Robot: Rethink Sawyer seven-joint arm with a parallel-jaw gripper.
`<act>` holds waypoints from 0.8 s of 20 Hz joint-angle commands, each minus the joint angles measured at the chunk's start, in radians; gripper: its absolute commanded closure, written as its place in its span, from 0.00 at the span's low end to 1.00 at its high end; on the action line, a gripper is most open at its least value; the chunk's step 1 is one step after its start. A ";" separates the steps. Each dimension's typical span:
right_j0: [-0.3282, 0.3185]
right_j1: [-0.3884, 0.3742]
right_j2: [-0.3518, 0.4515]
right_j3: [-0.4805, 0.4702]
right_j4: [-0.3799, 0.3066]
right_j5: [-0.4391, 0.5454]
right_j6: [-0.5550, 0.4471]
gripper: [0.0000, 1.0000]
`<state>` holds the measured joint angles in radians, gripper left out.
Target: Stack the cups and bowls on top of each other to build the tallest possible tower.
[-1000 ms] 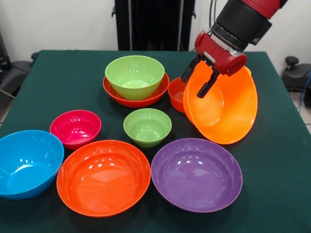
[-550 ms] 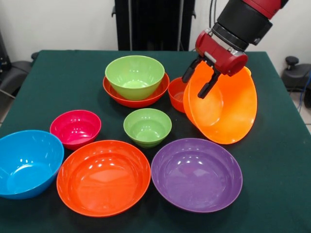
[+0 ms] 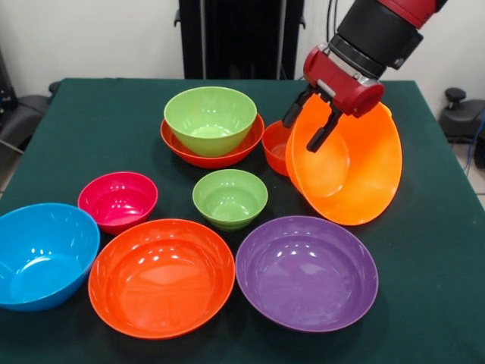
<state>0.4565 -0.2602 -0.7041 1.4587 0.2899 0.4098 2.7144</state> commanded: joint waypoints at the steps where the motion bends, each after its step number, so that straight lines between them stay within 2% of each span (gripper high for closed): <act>1: -0.001 -0.008 0.117 0.095 -0.005 -0.013 0.112 0.00; 16: -0.011 -0.028 0.120 0.124 -0.018 -0.027 0.086 0.00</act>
<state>0.4565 -0.2975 -0.7041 1.5344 0.2900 0.4096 2.7144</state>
